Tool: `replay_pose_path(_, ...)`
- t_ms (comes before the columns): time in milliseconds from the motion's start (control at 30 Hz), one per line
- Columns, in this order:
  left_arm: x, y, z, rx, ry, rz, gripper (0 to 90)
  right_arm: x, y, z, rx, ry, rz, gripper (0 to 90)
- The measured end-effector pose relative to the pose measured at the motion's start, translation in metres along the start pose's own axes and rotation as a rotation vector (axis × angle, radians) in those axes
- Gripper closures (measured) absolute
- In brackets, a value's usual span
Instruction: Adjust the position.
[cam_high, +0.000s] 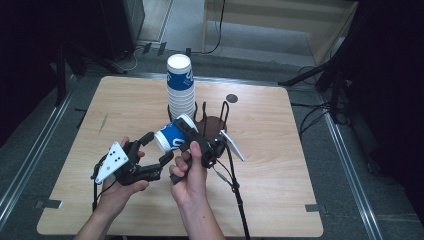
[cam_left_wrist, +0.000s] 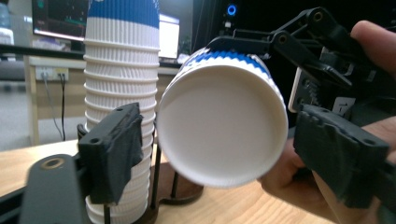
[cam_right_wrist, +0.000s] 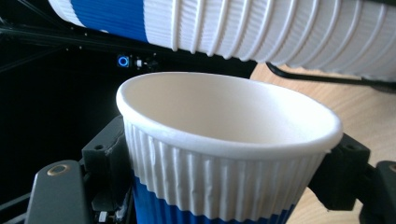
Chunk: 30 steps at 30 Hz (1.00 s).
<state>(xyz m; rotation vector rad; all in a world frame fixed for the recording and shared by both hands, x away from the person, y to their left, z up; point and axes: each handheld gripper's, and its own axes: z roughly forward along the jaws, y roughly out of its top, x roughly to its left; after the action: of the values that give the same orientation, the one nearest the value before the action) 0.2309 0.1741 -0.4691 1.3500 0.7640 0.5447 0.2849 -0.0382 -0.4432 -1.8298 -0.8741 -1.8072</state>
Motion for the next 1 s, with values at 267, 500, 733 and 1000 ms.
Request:
replay_pose_path(267,0.006,0.006,-0.005,0.061,0.016,-0.049,0.0,-0.001,0.004,-0.003,-0.070,-0.025,-0.127,20.8)
replay_pose_path(500,0.012,0.004,-0.007,0.144,0.031,-0.060,0.0,-0.005,0.008,-0.006,-0.119,-0.047,-0.255,21.0)
replay_pose_path(733,0.018,0.000,-0.011,0.194,0.049,-0.049,0.0,-0.006,0.011,-0.009,-0.164,-0.077,-0.375,21.0)
replay_pose_path(1000,0.033,-0.006,-0.020,0.255,0.090,-0.041,0.0,-0.010,0.010,-0.011,-0.198,-0.151,-0.517,20.9)
